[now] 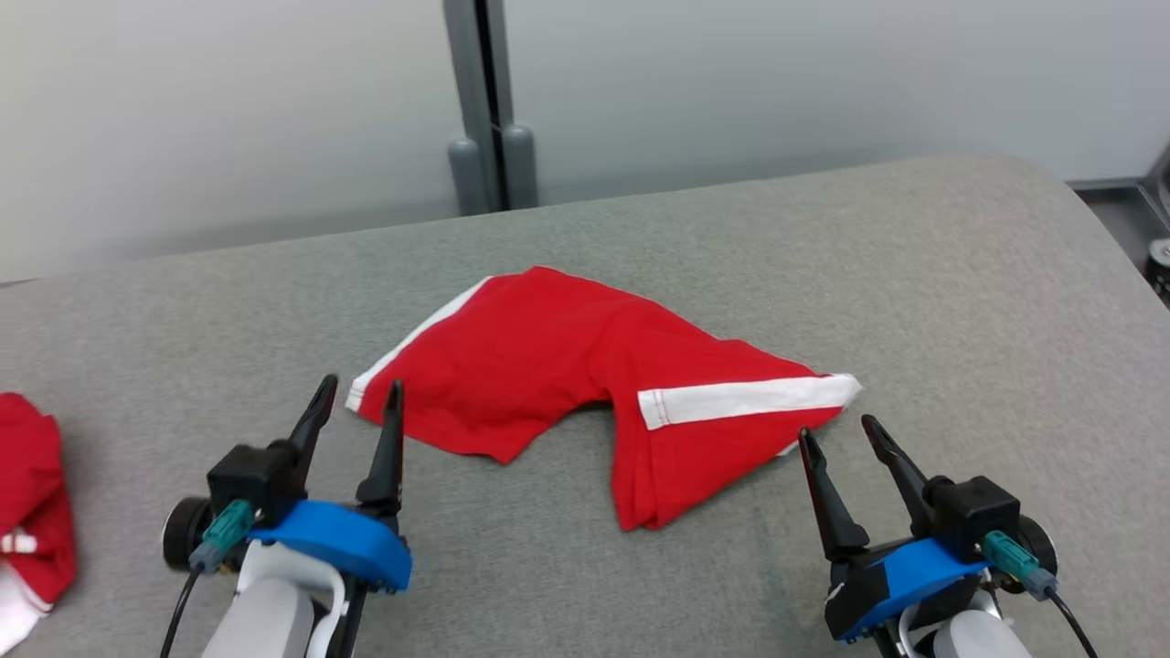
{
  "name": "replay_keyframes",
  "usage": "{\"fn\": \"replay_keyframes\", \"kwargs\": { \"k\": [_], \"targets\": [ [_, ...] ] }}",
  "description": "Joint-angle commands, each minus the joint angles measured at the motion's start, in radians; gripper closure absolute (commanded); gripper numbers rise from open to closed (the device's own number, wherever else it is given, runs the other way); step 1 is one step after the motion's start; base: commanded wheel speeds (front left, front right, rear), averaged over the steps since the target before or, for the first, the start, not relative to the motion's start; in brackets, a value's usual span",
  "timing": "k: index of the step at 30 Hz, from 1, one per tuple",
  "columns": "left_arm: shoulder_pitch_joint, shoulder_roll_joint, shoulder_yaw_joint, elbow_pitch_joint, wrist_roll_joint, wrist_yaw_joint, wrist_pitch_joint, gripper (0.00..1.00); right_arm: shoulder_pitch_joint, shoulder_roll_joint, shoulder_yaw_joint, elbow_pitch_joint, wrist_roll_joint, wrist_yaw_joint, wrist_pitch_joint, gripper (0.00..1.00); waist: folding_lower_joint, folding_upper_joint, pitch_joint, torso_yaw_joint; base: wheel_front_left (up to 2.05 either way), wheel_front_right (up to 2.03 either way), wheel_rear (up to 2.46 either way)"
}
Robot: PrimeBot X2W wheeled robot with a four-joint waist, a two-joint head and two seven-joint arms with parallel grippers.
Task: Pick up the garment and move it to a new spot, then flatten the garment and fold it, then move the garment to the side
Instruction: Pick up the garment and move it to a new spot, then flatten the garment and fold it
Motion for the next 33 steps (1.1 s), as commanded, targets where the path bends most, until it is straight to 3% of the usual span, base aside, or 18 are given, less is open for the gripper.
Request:
{"fn": "replay_keyframes", "kwargs": {
  "k": [1, 11, 17, 26, 33],
  "targets": [
    [0.029, -0.005, 0.025, -0.004, 0.018, 0.003, -0.005, 0.00, 0.008, -0.004, -0.008, 0.005, -0.008, 0.000, -0.001, 0.00, 0.0000, 0.0001, -0.008, 0.014, 0.00, 0.00, 0.00],
    [0.176, -0.062, 0.249, -0.032, 0.091, 0.010, -0.005, 0.00, 0.035, -0.004, -0.043, 0.028, -0.007, 0.000, -0.001, 0.00, 0.0000, 0.0001, -0.055, 0.082, 0.00, 0.00, 0.00],
    [0.241, -0.095, 0.322, -0.051, 0.137, -0.004, -0.005, 0.00, 0.045, -0.004, -0.040, 0.036, 0.001, 0.000, -0.001, 0.00, 0.0000, 0.0001, -0.063, 0.092, 0.00, 0.00, 0.00],
    [0.238, -0.121, 0.345, -0.054, 0.182, -0.022, -0.005, 0.00, 0.033, -0.004, -0.034, 0.037, -0.001, 0.000, -0.001, 0.00, 0.0000, 0.0001, -0.062, 0.080, 0.00, 0.00, 0.00],
    [0.218, -0.131, 0.279, -0.069, 0.185, -0.027, -0.005, 0.00, 0.032, -0.004, -0.029, 0.026, 0.002, 0.000, -0.001, 0.00, 0.0000, 0.0001, -0.042, 0.058, 0.00, 0.00, 0.00]
  ]
}}
